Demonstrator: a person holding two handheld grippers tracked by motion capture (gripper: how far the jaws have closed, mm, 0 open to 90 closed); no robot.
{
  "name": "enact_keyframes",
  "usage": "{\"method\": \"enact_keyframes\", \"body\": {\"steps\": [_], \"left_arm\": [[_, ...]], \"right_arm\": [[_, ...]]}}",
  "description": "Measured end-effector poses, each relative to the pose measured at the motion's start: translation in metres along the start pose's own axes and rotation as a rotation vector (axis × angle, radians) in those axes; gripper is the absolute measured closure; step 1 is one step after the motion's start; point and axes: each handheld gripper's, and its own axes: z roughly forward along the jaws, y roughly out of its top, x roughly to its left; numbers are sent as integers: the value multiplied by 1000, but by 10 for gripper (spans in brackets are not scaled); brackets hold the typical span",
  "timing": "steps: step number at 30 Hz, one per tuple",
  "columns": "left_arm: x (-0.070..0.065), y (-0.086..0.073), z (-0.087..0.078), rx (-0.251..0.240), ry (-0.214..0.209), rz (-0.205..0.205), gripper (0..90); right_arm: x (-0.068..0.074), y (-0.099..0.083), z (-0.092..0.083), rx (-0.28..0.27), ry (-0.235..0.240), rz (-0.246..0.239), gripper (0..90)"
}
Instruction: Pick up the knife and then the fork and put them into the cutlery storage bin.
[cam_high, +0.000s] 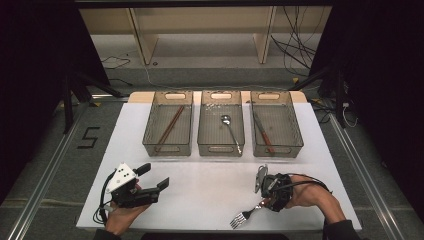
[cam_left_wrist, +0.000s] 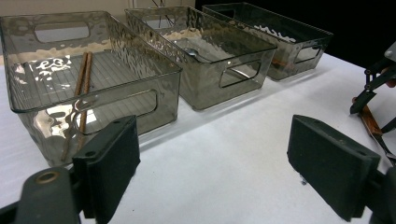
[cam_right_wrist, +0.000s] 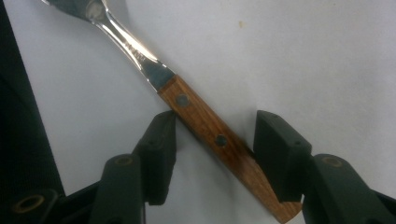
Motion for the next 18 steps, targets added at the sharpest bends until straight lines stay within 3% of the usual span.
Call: {"method": "enact_keyframes", "body": {"steps": [8, 18], "left_arm": [[0, 0, 0, -1, 0, 0, 165], [0, 0, 0, 1, -1, 0, 165]], "right_arm": [[3, 2, -1, 19, 27, -9, 609], [6, 4, -1, 20, 40, -89, 730]]}}
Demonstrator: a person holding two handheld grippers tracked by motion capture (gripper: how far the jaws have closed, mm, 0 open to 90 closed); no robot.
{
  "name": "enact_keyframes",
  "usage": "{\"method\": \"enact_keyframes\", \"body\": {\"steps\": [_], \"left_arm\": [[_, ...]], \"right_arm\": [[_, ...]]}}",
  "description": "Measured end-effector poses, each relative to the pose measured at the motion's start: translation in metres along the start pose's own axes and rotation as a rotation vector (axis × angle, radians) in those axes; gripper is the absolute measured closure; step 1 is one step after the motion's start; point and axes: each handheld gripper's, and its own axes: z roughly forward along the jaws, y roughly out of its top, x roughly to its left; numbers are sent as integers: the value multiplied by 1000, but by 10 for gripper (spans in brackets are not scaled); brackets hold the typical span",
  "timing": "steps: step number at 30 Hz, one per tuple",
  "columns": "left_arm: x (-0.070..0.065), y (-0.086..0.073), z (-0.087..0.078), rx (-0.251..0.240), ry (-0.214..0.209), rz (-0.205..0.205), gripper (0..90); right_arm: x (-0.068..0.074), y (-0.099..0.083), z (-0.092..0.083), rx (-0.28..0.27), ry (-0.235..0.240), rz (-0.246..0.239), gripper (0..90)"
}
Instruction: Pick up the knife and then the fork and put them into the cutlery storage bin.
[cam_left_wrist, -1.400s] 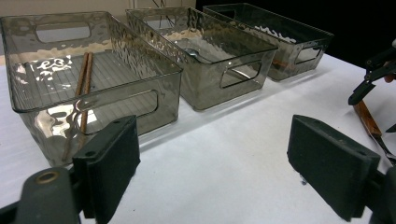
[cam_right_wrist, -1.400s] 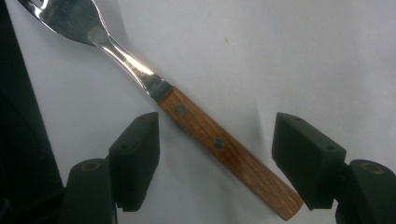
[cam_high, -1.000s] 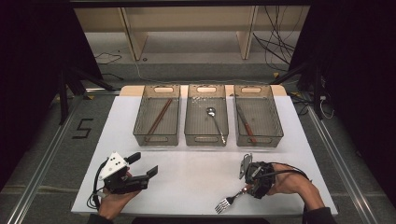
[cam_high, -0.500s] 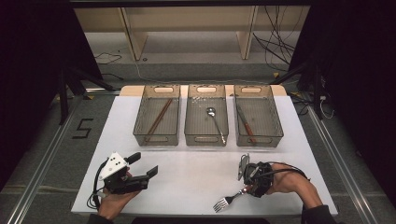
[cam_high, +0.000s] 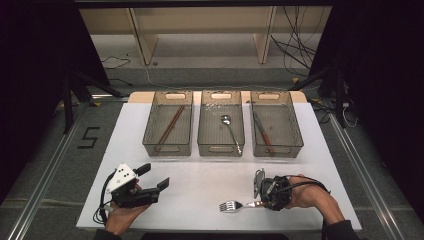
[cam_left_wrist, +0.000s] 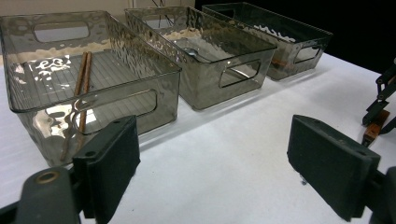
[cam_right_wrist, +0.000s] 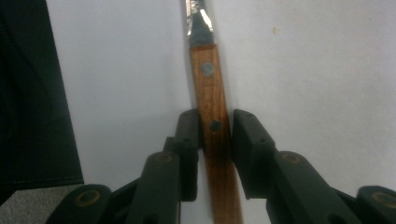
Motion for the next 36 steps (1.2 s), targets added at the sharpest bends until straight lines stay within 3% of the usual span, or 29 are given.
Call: {"method": "enact_keyframes", "body": {"steps": [1, 4, 5, 12, 14, 16, 19, 26, 36], "left_arm": [[0, 0, 0, 3, 0, 3, 165], [0, 0, 0, 3, -1, 3, 166], [0, 0, 0, 1, 0, 1, 165], [0, 0, 0, 4, -1, 5, 165], [0, 0, 0, 3, -1, 5, 165], [0, 0, 1, 1, 0, 3, 165], [0, 0, 0, 4, 0, 7, 165], [0, 0, 0, 0, 2, 2, 165], [0, 0, 0, 0, 1, 3, 165]], "right_arm": [[1, 1, -1, 14, 6, 14, 738], [0, 0, 0, 2, 2, -26, 756], [1, 0, 0, -5, 4, -12, 757], [1, 0, -1, 1, 0, -38, 763], [3, 0, -2, 3, 3, -11, 764], [2, -1, -1, -21, -20, -36, 764], [1, -1, -3, -30, -31, -8, 765], [-5, -2, -11, -133, -47, 39, 765], [-23, -14, -28, -358, -97, 194, 766]]}}
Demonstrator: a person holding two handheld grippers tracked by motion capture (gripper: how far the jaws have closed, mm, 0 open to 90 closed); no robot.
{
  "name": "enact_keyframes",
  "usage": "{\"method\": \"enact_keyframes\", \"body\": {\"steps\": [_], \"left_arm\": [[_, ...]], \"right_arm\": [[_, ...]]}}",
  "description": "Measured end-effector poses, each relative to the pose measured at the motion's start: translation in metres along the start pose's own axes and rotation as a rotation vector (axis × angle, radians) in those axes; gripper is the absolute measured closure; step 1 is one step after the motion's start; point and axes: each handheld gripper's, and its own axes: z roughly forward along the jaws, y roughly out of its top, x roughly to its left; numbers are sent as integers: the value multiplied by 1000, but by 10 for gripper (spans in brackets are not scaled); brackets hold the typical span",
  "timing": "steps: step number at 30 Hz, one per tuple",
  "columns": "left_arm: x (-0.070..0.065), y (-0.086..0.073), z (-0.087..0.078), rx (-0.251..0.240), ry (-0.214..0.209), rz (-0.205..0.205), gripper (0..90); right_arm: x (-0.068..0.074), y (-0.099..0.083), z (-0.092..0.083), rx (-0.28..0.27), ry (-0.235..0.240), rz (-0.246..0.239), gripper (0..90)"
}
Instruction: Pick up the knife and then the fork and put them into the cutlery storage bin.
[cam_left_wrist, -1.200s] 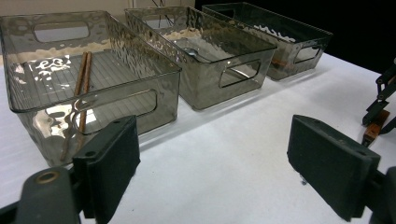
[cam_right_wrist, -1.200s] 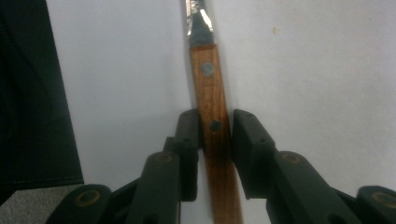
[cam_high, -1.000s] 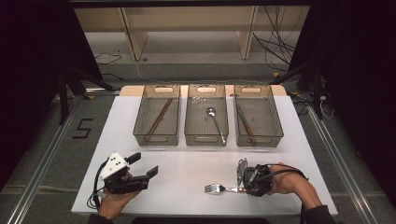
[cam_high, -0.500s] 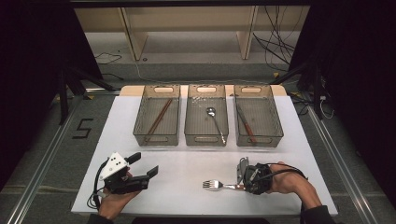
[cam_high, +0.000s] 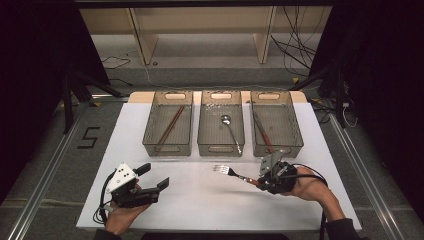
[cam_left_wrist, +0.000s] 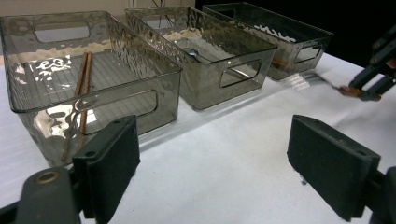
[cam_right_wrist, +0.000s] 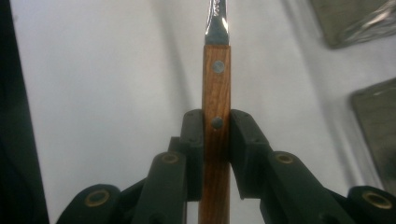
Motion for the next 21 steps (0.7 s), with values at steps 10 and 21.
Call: {"method": "enact_keyframes", "body": {"steps": [10, 21], "left_arm": [[0, 0, 0, 0, 1, 0, 165], [0, 0, 0, 0, 1, 0, 165]], "right_arm": [[-31, -5, -16, -164, -109, 287, 767], [-63, -6, -36, -270, -193, 482, 767]]}}
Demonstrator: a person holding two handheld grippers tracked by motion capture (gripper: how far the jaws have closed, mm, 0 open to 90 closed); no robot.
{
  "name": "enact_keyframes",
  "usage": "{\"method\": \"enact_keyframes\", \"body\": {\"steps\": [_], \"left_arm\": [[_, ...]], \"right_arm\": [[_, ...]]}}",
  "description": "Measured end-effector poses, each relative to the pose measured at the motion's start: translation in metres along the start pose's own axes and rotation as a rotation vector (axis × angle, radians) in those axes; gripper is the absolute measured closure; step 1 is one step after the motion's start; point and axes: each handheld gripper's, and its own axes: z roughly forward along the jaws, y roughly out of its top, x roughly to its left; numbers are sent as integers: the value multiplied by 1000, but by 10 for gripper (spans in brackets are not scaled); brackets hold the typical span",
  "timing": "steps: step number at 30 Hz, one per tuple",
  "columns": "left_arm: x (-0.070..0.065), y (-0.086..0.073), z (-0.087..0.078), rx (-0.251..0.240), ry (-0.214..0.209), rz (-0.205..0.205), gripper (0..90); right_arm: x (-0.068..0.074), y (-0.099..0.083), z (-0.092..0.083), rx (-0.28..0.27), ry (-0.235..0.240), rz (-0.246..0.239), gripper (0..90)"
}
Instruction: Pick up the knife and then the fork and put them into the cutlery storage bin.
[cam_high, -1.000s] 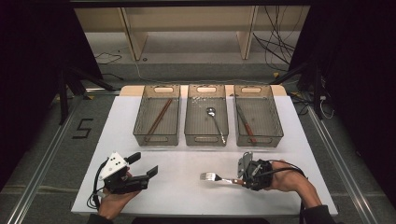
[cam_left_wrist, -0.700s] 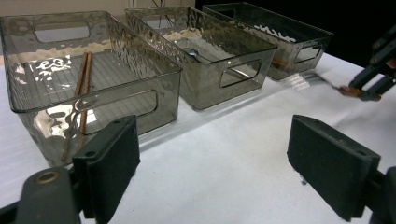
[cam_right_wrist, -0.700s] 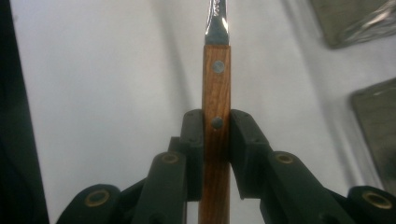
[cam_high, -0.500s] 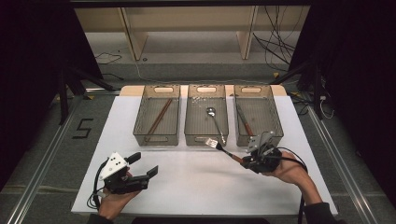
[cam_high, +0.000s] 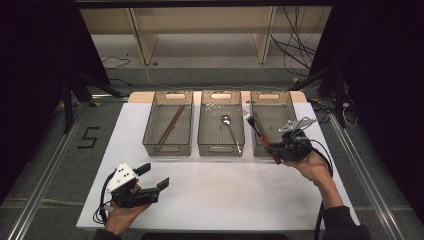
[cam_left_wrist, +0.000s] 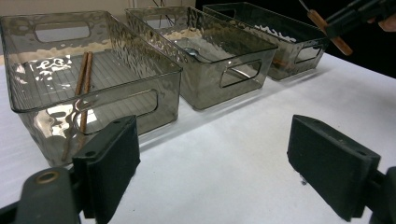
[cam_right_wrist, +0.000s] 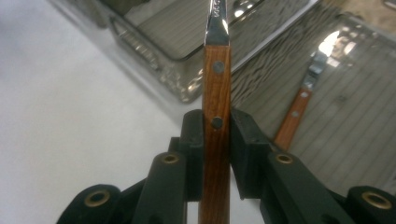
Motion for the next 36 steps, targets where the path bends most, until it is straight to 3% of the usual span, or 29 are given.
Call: {"method": "enact_keyframes", "body": {"steps": [3, 16, 27, 36], "left_arm": [[0, 0, 0, -1, 0, -3, 165], [1, 0, 0, -1, -2, -6, 165], [1, 0, 0, -1, -2, -5, 165], [1, 0, 0, -2, -2, -5, 165]], "right_arm": [[-8, 6, -1, -16, -23, 32, 767], [-54, 26, 14, 32, -108, 209, 767], [-65, 38, 10, 11, -110, 273, 767], [-76, 37, 20, 43, -140, 339, 767]]}}
